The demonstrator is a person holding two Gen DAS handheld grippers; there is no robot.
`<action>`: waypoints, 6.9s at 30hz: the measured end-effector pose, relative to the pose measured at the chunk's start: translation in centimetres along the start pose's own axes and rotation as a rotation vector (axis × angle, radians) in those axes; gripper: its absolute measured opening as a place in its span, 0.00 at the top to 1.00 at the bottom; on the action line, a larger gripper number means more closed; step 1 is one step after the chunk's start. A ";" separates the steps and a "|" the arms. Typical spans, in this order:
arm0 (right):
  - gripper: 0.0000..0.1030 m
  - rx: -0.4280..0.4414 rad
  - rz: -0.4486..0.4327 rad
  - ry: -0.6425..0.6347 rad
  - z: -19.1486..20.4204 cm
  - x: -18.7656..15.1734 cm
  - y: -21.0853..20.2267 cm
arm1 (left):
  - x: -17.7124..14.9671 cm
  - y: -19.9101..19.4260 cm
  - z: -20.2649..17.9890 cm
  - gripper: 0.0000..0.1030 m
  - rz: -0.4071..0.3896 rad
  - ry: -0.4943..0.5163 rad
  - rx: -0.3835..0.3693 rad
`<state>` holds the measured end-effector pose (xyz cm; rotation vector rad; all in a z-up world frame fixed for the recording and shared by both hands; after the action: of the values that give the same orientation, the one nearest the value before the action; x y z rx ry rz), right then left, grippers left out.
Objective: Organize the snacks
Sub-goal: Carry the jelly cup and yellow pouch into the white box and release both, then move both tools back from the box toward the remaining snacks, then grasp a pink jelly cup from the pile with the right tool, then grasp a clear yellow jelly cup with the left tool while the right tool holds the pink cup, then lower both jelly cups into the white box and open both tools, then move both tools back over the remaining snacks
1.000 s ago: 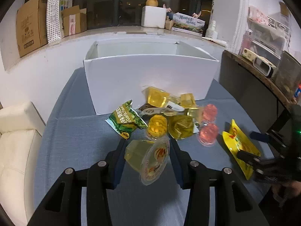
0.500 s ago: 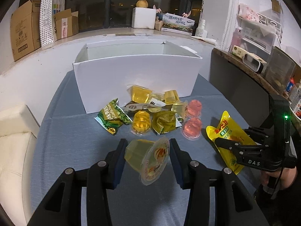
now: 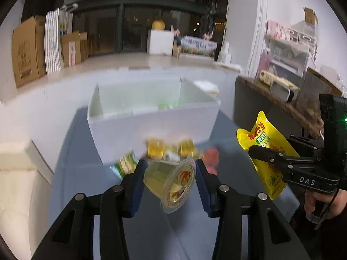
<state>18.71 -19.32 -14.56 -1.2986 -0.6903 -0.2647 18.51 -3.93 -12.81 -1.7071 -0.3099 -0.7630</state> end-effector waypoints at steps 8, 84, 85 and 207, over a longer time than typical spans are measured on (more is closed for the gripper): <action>0.55 0.010 -0.090 -0.035 0.9 8.8 -1.5 | 9.4 -1.6 2.3 0.52 -0.104 0.007 0.034; 0.63 -0.050 0.197 0.037 1.0 -3.1 12.6 | -7.0 1.0 3.5 0.00 0.079 -0.078 0.065; 0.63 -0.053 0.195 0.037 0.9 -3.2 12.5 | -6.9 1.0 3.4 0.00 0.078 -0.079 0.062; 0.03 -0.112 0.158 0.055 -5.2 0.4 12.5 | -4.1 2.6 1.7 0.00 0.055 -0.085 0.022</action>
<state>27.53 -20.70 -24.74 -1.4395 -0.5296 -0.2119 17.52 -2.31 -17.61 -1.7234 -0.3276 -0.6456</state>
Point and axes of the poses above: each gripper's, at about its wrist camera, not at the fingertips, and y roughly the way its jaws point, z to its left, x to its top, the point moved 10 cm from there along y, roughly the way its jaws point, and after that the axes turned 13 degrees about z, right-handed, at the moved point
